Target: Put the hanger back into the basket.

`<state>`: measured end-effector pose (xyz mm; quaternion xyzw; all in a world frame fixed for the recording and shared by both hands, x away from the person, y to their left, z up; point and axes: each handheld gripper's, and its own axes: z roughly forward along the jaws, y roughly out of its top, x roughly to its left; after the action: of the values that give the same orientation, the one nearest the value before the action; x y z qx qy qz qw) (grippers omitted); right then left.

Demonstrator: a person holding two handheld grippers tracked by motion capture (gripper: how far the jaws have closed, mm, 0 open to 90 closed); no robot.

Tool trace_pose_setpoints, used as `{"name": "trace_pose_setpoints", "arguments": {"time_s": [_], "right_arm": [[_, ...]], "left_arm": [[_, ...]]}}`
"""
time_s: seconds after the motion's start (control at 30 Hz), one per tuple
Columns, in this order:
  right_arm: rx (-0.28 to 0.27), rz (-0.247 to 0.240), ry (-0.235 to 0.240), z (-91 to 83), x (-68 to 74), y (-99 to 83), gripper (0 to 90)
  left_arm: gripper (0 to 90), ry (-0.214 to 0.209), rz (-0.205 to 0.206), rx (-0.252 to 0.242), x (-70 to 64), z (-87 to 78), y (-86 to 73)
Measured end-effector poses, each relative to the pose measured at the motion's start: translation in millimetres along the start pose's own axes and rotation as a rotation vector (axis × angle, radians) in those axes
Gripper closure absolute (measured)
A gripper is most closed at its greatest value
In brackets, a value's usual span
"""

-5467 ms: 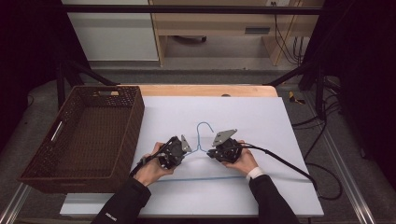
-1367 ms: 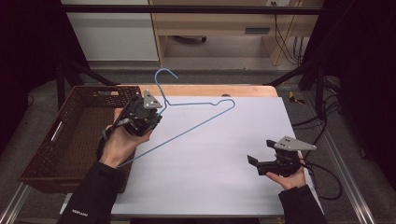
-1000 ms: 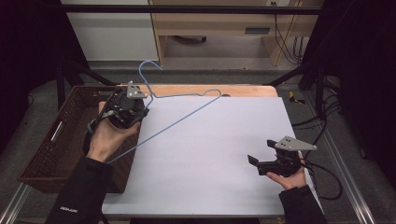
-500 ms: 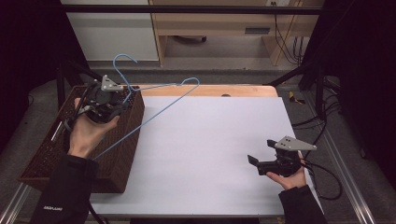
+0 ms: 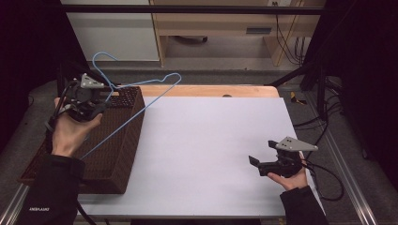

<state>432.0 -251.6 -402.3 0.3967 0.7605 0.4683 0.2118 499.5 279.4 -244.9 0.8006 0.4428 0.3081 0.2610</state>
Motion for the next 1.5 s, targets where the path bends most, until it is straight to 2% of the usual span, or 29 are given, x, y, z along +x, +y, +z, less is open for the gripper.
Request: {"name": "trace_pose_setpoints", "arguments": {"time_s": [0.3,0.83,1.1,1.3,1.5], "right_arm": [[0.004,0.004,0.001,0.5,-0.3,-0.4,4.9],[0.01,0.0,-0.001,2.0,-0.6,-1.0,4.7],[0.012,-0.002,-0.001,2.1,-0.9,-1.1,4.7],[0.013,0.0,0.0,2.4,-0.8,-1.2,4.5],[0.017,0.004,-0.003,2.9,-0.9,-1.6,4.5]], "left_arm": [[87.0,0.051,-0.051,0.018,24.9,0.3,-14.4],[87.0,0.126,-0.071,0.043,55.1,4.6,-41.3],[87.0,0.157,-0.061,0.057,62.8,13.7,-50.0],[87.0,0.165,-0.073,0.081,69.6,24.8,-58.7],[87.0,0.173,-0.089,0.102,77.5,28.0,-68.8]]}}
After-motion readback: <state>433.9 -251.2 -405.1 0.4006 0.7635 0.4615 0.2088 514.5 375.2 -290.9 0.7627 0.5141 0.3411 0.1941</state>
